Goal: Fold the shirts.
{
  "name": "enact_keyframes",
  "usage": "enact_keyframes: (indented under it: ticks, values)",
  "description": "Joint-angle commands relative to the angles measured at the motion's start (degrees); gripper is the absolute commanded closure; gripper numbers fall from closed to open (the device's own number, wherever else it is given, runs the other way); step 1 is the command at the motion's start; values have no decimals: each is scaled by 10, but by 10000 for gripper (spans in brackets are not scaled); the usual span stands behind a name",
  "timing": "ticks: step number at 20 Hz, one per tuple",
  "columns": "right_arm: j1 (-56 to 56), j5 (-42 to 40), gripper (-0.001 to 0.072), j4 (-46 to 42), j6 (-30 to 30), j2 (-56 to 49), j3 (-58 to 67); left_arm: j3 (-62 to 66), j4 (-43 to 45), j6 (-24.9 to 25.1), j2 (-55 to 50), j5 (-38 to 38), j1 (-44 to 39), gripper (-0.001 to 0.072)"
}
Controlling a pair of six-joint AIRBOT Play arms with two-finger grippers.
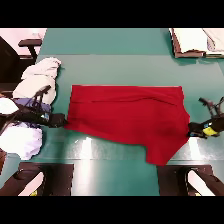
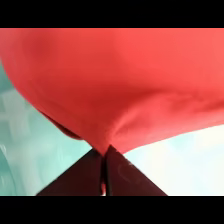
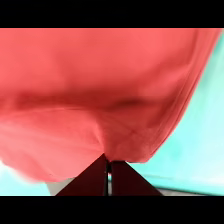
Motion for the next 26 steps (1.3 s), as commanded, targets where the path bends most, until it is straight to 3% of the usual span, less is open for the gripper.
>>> enact_keyframes:
  ticks: [1,8,14,18,19,20,21,23,26]
  values:
    - [5,-31,696,4,3,-16,92,53,7,1,-8,65,0,685]
    - [46,-121,696,20,3,-228,295,135,11,2,-198,204,0,684]
    - [69,-137,696,38,3,-399,435,247,-8,6,-378,227,0,684]
    - [69,-137,667,101,2,-469,497,258,-29,6,-405,257,0,679]
    - [67,-136,500,116,-8,-478,511,262,-33,6,-405,258,0,456]
    - [62,-134,351,141,-17,-484,526,269,-34,6,-404,257,0,139]
    - [54,-134,319,172,-35,-484,535,280,-33,6,-400,249,0,104]
    - [33,-117,319,216,-73,-471,541,317,-28,6,-395,205,1,105]
    - [-13,-50,319,210,-97,-454,541,355,-25,12,-376,174,1,107]
